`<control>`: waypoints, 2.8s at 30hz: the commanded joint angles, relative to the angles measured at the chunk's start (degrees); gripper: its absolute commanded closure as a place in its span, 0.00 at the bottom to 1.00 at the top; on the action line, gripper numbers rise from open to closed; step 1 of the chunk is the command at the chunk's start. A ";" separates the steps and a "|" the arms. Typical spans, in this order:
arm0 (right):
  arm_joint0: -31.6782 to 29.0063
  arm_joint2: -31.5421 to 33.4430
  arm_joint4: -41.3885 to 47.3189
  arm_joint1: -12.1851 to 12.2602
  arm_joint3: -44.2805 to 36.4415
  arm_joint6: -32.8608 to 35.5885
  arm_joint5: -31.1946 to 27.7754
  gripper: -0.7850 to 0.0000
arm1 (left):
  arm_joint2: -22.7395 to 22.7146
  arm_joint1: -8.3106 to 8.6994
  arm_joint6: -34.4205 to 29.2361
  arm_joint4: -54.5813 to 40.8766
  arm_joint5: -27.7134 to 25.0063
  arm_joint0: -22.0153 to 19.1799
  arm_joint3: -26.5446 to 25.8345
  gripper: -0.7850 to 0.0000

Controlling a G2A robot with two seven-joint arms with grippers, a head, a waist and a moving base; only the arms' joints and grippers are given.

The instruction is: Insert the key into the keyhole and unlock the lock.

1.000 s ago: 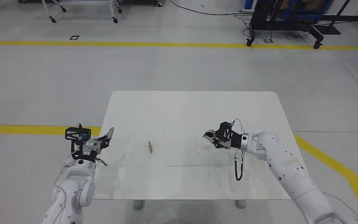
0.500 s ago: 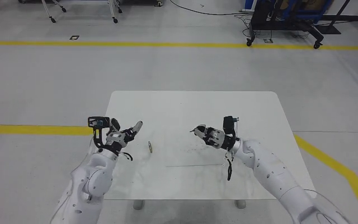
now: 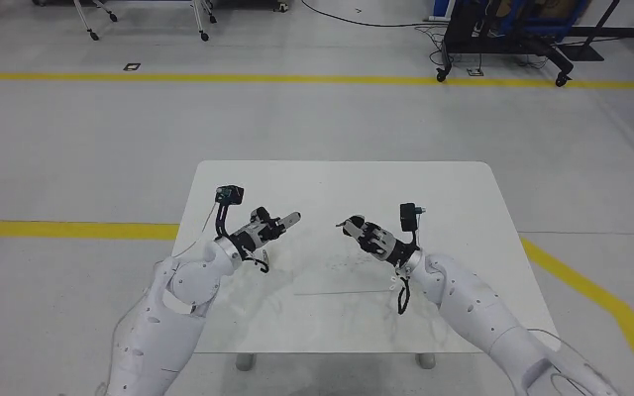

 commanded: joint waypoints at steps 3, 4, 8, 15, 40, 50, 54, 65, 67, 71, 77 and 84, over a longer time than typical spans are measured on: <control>0.00 0.00 0.03 0.00 0.00 0.00 0.00 1.00 | -0.05 -0.01 -0.16 1.47 -0.03 0.01 0.05 0.00; 0.00 0.00 0.03 0.00 0.00 0.00 0.00 1.00 | -0.05 -0.01 -0.16 1.47 -0.03 0.01 0.05 0.00; -1.27 -0.16 3.95 -0.27 -0.32 2.99 0.89 1.00 | -0.90 -0.22 1.83 -5.74 -3.69 0.25 0.22 0.00; -0.92 -1.38 25.20 -0.93 -0.59 20.38 1.15 1.00 | -0.50 -0.16 -0.25 -13.99 -16.21 -1.00 3.04 0.00; -1.71 0.85 58.66 -0.73 -6.99 51.41 5.13 1.00 | 7.28 -0.12 -11.50 -18.85 -24.94 -9.62 11.19 0.54; -1.43 1.25 60.56 -1.63 -6.70 54.31 4.81 1.00 | 8.30 0.10 -13.01 -20.94 -24.67 -10.76 12.43 0.68; -1.46 1.27 62.21 -1.92 -6.99 56.38 5.04 1.00 | 8.55 0.19 -13.39 -21.78 -24.64 -11.17 12.94 0.73; -1.13 1.86 63.79 -2.68 -5.85 59.39 6.06 1.00 | 9.07 0.46 -13.09 -22.36 -24.48 -11.80 13.63 0.93; -1.11 1.99 64.14 -2.83 -5.67 59.78 6.06 1.00 | 9.23 0.48 -13.04 -22.44 -24.33 -11.92 13.74 1.00; -0.94 2.32 64.88 -3.13 -5.25 60.34 6.16 1.00 | 9.43 0.57 -12.78 -22.37 -24.20 -12.06 13.79 1.00; -0.81 2.82 65.42 -3.54 -4.71 61.07 6.25 1.00 | 9.63 0.69 -12.29 -22.35 -23.99 -12.19 13.80 1.00; -0.74 3.11 66.04 -3.74 -4.46 61.65 6.74 0.00 | 9.44 0.78 -10.77 -23.30 -23.22 -12.23 14.09 1.00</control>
